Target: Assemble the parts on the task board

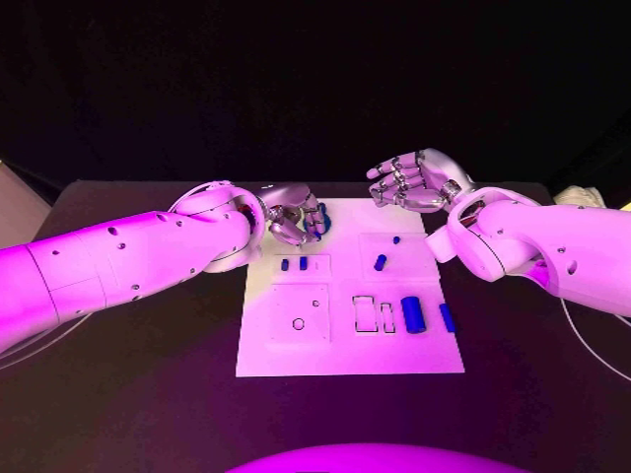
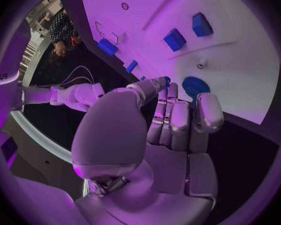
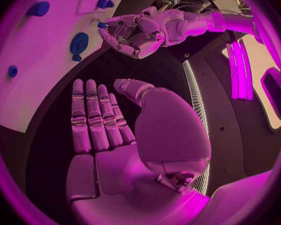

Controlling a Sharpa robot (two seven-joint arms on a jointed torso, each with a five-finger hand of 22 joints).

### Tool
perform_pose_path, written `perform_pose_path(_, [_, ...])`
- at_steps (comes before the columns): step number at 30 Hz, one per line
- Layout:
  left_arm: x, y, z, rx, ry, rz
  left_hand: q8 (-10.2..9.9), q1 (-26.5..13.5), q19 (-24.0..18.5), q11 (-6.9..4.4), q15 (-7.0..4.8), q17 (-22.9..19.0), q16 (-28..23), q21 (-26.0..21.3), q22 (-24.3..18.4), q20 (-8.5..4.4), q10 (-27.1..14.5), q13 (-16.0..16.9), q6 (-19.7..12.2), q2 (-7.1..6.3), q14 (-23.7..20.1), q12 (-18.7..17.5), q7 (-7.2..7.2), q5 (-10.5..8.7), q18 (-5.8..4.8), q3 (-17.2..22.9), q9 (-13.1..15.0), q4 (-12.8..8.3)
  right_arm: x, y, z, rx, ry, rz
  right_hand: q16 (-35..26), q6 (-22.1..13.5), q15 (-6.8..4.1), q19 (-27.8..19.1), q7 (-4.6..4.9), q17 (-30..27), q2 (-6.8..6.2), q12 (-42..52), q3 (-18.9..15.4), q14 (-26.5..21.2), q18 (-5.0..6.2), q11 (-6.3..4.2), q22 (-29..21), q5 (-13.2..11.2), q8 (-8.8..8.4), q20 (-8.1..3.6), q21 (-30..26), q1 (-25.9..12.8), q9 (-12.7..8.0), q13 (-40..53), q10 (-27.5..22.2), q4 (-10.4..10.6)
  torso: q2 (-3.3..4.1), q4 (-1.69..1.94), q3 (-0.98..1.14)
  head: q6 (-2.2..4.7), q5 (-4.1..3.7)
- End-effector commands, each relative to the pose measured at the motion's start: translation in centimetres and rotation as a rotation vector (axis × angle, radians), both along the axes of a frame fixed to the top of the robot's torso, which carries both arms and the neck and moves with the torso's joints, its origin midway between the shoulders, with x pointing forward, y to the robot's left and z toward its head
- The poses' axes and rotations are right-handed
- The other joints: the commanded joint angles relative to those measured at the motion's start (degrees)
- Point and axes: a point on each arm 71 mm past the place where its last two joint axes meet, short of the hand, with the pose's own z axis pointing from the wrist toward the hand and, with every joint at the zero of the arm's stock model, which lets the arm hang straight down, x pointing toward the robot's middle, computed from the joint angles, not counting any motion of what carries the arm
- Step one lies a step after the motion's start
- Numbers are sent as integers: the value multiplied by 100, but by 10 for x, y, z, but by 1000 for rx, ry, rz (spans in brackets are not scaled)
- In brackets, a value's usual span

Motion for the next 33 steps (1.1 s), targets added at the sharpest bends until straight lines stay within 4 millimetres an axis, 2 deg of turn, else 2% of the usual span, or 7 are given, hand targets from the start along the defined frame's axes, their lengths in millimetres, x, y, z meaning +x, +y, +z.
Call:
perform_pose_path(1, [-2, 3, 1, -37, 34, -1, -36, -65, 38, 11, 0, 1, 25, 37, 20, -14, 46, -10, 36, -7, 46, -42, -5, 10, -82, -7, -1, -32, -1, 1, 0, -1, -4, 20, -8, -10, -7, 32, 225, -5, 37, -37, 9, 1, 68, -7, -6, 28, -27, 16, 12, 4, -6, 0, 4, -26, 4, -7, 2, 8, 7])
perform_pose_path(4, [-2, 9, 0, -25, 50, 7, -39, -70, 40, 12, 1, 0, 25, 40, 22, -13, 50, -11, 38, -8, 47, -51, -3, 10, -83, -8, 0, -32, -1, 1, 0, -2, -4, 20, -8, -10, -7, 32, 225, -5, 37, -37, 9, 1, 68, -7, -6, 28, -27, 16, 12, 4, -6, 0, 4, -26, 3, -5, -2, 7, 7])
perform_pose_path(8, [1, 16, -1, 0, 55, 21, -42, -76, 45, 14, 2, -4, 24, 45, 27, -12, 54, -13, 40, -11, 47, -61, -1, 10, -85, -11, 0, -32, -1, 0, 0, -2, -3, 18, -8, -10, -7, 32, 225, -5, 37, -37, 9, 1, 68, -7, -6, 28, -27, 16, 12, 4, -6, 0, 4, -26, -1, 1, 6, -3, 27])
perform_pose_path(16, [6, 25, -3, 37, 43, 41, -45, -80, 44, 15, 3, -11, 21, 45, 27, -12, 58, -14, 40, -12, 45, -69, 0, 9, -85, -12, -1, -33, -1, 0, 0, -1, -3, 20, -8, -10, -7, 32, 225, -5, 37, -37, 9, 1, 68, -7, -6, 28, -27, 16, 12, 4, -6, 0, 4, -26, 8, -16, 3, 7, 58])
perform_pose_path(22, [9, 28, -6, 65, 47, 47, -52, -83, 48, 16, 5, -15, 20, 49, 31, -10, 63, -16, 41, -15, 46, -86, 1, 9, -86, -12, -1, -37, -1, 0, 0, -2, -3, 20, -5, 0, -9, 45, 224, -23, 39, -39, 5, 9, 67, -8, -42, 27, -26, 13, 13, 3, -5, -1, 14, -30, 9, -25, 9, -1, 63])
perform_pose_path(27, [10, 28, -9, 89, 57, 46, -53, -84, 51, 16, 5, -18, 19, 53, 34, -9, 66, -17, 43, -14, 45, -91, 0, 9, -87, -12, -1, -39, -1, 0, 0, -2, -4, 19, -5, 0, -9, 45, 224, -23, 39, -39, 5, 9, 67, -8, -42, 27, -26, 13, 13, 3, -5, -1, 14, -30, 5, -15, 12, -6, 58])
perform_pose_path(33, [12, 26, -12, 112, 53, 45, -53, -84, 51, 16, 5, -18, 19, 53, 34, -9, 66, -17, 43, -14, 45, -91, 0, 9, -87, -12, -1, -39, -1, 1, 0, -1, -4, 21, -5, 0, -9, 45, 224, -23, 39, -39, 5, 9, 67, -8, -42, 27, -26, 13, 13, 3, -5, -1, 14, -30, 11, -23, 7, -8, 70])
